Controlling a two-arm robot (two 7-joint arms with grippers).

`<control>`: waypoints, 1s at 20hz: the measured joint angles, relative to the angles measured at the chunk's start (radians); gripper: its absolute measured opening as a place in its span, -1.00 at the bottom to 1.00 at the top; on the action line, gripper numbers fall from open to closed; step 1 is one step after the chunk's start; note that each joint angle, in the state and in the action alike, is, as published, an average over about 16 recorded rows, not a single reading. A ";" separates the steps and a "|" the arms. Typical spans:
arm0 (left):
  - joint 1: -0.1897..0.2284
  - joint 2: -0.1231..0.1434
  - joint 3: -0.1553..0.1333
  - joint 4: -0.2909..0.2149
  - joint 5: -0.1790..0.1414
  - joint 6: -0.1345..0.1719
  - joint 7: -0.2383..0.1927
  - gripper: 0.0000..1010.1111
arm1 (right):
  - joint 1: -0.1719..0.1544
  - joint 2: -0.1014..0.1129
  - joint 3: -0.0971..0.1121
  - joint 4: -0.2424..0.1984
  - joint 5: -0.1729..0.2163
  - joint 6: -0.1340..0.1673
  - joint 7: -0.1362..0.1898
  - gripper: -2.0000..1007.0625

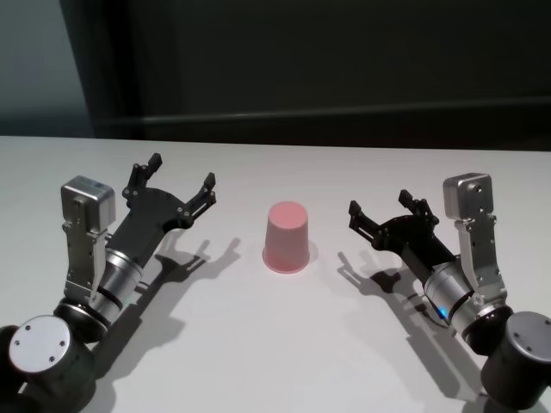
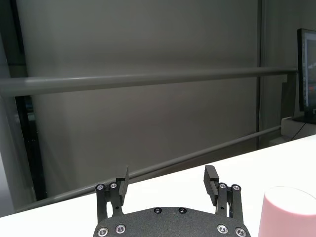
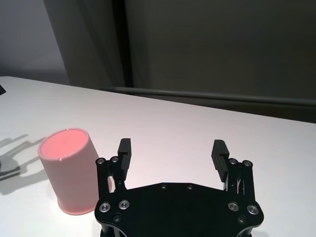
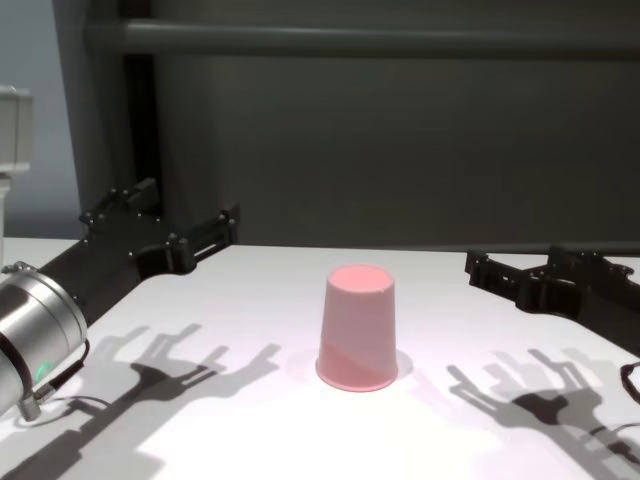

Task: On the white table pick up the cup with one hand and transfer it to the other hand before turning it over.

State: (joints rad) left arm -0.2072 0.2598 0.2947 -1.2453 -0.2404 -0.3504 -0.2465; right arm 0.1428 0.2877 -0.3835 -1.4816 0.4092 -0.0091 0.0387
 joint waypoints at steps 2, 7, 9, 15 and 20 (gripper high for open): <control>0.000 0.000 0.000 0.000 0.000 0.000 0.000 0.99 | -0.005 -0.004 0.006 0.000 -0.003 -0.003 -0.001 0.99; 0.000 0.000 0.000 0.000 0.000 0.000 0.000 0.99 | -0.015 -0.010 0.018 -0.002 -0.010 -0.009 -0.003 0.99; 0.000 0.000 0.000 0.000 0.000 0.000 0.000 0.99 | -0.018 -0.012 0.022 -0.003 -0.013 -0.012 -0.004 0.99; 0.000 0.000 0.000 0.000 0.000 0.000 0.000 0.99 | -0.021 -0.016 0.026 -0.005 -0.018 -0.017 -0.007 0.99; 0.000 0.000 0.000 0.000 0.000 0.000 0.000 0.99 | -0.021 -0.015 0.025 -0.005 -0.018 -0.017 -0.007 0.99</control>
State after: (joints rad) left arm -0.2072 0.2598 0.2947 -1.2453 -0.2404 -0.3504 -0.2465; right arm 0.1221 0.2724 -0.3582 -1.4865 0.3914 -0.0262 0.0321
